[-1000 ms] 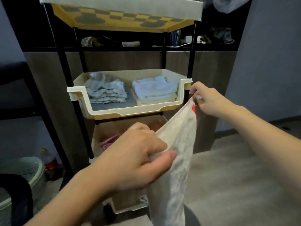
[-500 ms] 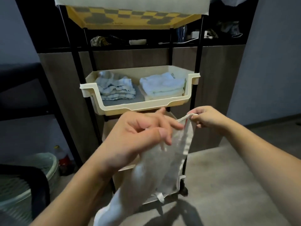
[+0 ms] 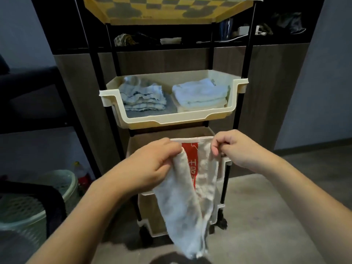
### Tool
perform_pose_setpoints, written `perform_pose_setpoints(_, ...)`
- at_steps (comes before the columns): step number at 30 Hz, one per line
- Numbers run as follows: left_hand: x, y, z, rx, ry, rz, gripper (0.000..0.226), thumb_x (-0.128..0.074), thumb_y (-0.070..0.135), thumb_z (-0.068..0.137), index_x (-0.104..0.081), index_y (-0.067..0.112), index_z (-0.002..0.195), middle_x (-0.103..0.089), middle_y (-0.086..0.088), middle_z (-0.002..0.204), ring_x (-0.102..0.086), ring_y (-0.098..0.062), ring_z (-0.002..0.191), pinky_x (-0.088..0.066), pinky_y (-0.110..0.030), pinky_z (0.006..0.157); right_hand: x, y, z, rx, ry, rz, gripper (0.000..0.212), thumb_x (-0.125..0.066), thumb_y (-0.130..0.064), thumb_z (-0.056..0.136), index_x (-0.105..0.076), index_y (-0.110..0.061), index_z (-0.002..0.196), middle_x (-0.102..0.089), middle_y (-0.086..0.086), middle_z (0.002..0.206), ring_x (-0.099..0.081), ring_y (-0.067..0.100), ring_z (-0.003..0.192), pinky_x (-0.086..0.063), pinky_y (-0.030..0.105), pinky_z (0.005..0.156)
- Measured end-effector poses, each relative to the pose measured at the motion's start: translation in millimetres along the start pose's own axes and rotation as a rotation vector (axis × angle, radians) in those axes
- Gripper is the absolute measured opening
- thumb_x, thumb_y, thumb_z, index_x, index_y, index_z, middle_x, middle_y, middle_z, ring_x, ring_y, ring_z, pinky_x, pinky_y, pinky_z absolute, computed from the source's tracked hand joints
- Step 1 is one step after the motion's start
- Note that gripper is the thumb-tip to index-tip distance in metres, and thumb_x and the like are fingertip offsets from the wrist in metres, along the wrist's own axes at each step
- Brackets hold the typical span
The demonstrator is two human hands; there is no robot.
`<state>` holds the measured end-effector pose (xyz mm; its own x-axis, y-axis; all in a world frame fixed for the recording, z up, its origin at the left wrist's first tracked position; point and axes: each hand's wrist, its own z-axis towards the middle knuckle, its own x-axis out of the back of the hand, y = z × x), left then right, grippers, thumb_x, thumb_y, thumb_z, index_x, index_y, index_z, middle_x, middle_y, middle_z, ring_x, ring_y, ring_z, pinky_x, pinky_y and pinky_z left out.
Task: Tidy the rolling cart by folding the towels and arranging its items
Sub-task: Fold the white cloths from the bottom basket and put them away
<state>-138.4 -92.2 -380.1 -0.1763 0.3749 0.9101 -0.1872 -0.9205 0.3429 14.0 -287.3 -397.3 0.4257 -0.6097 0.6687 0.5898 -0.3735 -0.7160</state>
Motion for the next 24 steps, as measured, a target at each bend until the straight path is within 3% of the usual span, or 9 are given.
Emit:
perform_pose_setpoints(3,-15.8,2.9,3.3,0.025,0.162,-0.076,0.019,-0.056,0.026,0.096,-0.038,0.033,0.100,-0.059,0.008,0.083,-0.057,-0.006,0.071,-0.045,-0.023,0.061,-11.2,-4.1,-2.0,0.026,0.024,-0.035,0.046,-0.038,0.009,0.084,-0.064,-0.025,0.068,-0.060,-0.008,0.085,-0.056,0.010,0.081,-0.045,0.015,0.065)
perform_pose_setpoints(5,-23.0,0.7,5.0,0.023,0.262,-0.130,0.027,-0.060,0.033,0.093,-0.033,0.033,0.095,-0.058,0.006,0.077,-0.054,-0.012,0.059,-0.043,-0.026,0.054,-12.6,-5.4,-6.4,0.006,-0.017,0.004,0.041,-0.038,0.004,0.087,-0.065,-0.026,0.079,-0.057,-0.008,0.094,-0.055,0.007,0.086,-0.046,0.009,0.060)
perform_pose_setpoints(7,-28.0,-1.1,7.0,-0.014,0.301,-0.171,0.029,-0.063,0.035,0.091,-0.034,0.033,0.093,-0.059,0.012,0.086,-0.056,-0.014,0.058,-0.048,-0.031,0.055,-13.6,-2.1,-9.3,0.008,-0.071,-0.002,0.029,-0.044,-0.007,0.086,-0.063,-0.028,0.088,-0.053,-0.011,0.099,-0.054,0.007,0.090,-0.046,0.013,0.066)
perform_pose_setpoints(10,-36.1,-3.4,12.4,-0.035,0.283,-0.149,0.031,-0.065,0.034,0.090,-0.034,0.032,0.093,-0.063,0.004,0.079,-0.058,-0.018,0.060,-0.050,-0.045,0.058,-15.4,4.4,-10.5,0.042,-0.122,-0.073,0.015,-0.059,-0.038,0.080,-0.058,-0.038,0.095,-0.050,-0.017,0.103,-0.053,0.006,0.097,-0.047,0.021,0.080)
perform_pose_setpoints(14,-47.0,-8.7,18.5,-0.030,0.251,-0.107,0.030,-0.064,0.032,0.091,-0.035,0.031,0.092,-0.058,0.001,0.070,-0.054,-0.015,0.057,-0.046,-0.038,0.054,-16.1,8.6,-10.4,0.177,-0.105,-0.110,0.018,-0.065,-0.047,0.079,-0.060,-0.039,0.094,-0.052,-0.018,0.103,-0.055,0.007,0.097,-0.051,0.033,0.085)
perform_pose_setpoints(17,-52.3,-13.2,21.2,0.002,0.223,-0.153,0.030,-0.065,0.030,0.091,-0.034,0.033,0.090,-0.059,0.001,0.070,-0.055,-0.016,0.059,-0.048,-0.040,0.055,-14.4,10.1,-6.0,0.184,-0.154,-0.144,0.032,-0.064,-0.062,0.071,-0.060,-0.039,0.093,-0.051,-0.019,0.103,-0.055,0.006,0.097,-0.051,0.030,0.083)
perform_pose_setpoints(20,-56.5,-14.7,22.3,0.029,0.229,-0.235,0.031,-0.066,0.031,0.090,-0.035,0.032,0.089,-0.063,0.000,0.074,-0.058,-0.020,0.061,-0.050,-0.046,0.057,-17.1,12.0,1.6,0.219,-0.135,-0.236,0.017,-0.067,-0.051,0.078,-0.058,-0.036,0.081,-0.053,-0.016,0.098,-0.053,0.002,0.091,-0.045,0.024,0.081)
perform_pose_setpoints(22,-57.7,-17.3,21.3,0.055,0.189,-0.258,0.031,-0.068,0.036,0.088,-0.037,0.031,0.092,-0.062,0.005,0.078,-0.058,-0.015,0.063,-0.050,-0.034,0.055,-17.1,15.8,4.8,0.245,-0.113,-0.212,0.012,-0.065,-0.035,0.085,-0.058,-0.031,0.076,-0.054,-0.012,0.091,-0.053,0.004,0.084,-0.045,0.023,0.076)
perform_pose_setpoints(24,-60.2,-23.1,16.3,0.082,0.081,-0.102,0.035,-0.069,0.046,0.082,-0.043,0.032,0.099,-0.060,0.013,0.089,-0.054,-0.007,0.079,-0.048,-0.024,0.068,-14.9,23.9,7.0,0.234,-0.103,-0.135,0.010,-0.065,-0.022,0.084,-0.060,-0.021,0.075,-0.055,-0.007,0.086,-0.054,0.009,0.079,-0.046,0.027,0.072)
